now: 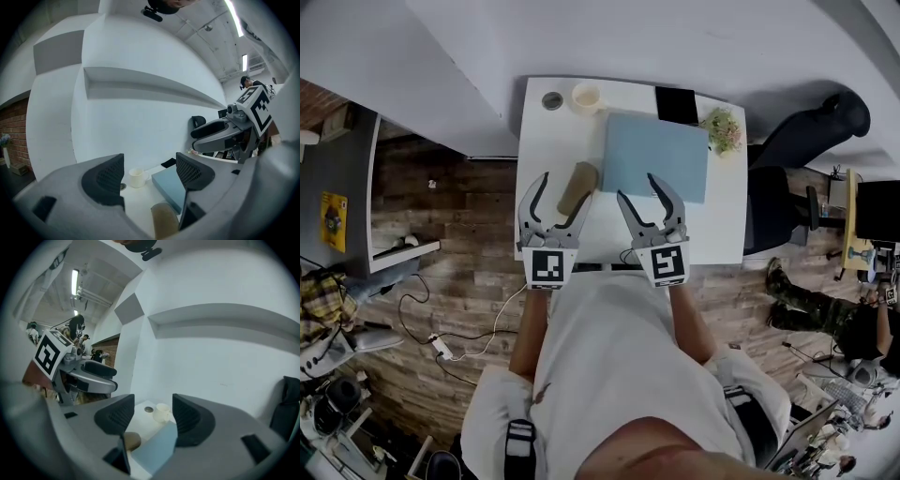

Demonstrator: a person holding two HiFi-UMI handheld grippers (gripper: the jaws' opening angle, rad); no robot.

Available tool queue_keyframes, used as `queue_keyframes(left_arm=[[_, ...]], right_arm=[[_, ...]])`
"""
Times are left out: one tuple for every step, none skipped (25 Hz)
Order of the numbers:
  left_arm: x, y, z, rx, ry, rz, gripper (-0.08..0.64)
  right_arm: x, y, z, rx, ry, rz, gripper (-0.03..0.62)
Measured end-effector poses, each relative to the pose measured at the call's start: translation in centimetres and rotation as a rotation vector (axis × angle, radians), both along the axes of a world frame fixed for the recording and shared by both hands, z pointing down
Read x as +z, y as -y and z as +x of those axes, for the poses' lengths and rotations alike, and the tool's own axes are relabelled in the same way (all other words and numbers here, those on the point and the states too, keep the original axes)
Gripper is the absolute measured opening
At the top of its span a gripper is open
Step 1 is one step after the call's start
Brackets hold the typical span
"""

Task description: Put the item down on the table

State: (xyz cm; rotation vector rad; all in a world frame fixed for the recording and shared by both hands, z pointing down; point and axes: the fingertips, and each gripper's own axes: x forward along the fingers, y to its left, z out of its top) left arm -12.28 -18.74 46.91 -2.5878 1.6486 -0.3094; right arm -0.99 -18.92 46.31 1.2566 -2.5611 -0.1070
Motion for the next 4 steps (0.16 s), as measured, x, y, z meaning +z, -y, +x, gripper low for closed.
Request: queue_keyframes(left_arm=[[0.04,0.08,0.00,0.001,0.003,0.000,0.354],[0.08,0.16,0.00,0.001,0.005,0.000,0.354],[0.12,0.23,0.00,0.001,0.006,-0.002,0.354],[0.15,0.30,0.01,0.001,0.006,-0.003,0.354]], right_arm=[[-0.02,0.08,0.01,0.002,0.000,-0.001,0.255],[-0.03,0.13,0.02,0.005,-0.001,-0.005,0.255],[-0.02,0.19,0.04,0.008,-0.003,-0.010,0.255],[0.00,0.24,0.06,0.010,-0.005,-0.015,0.255]])
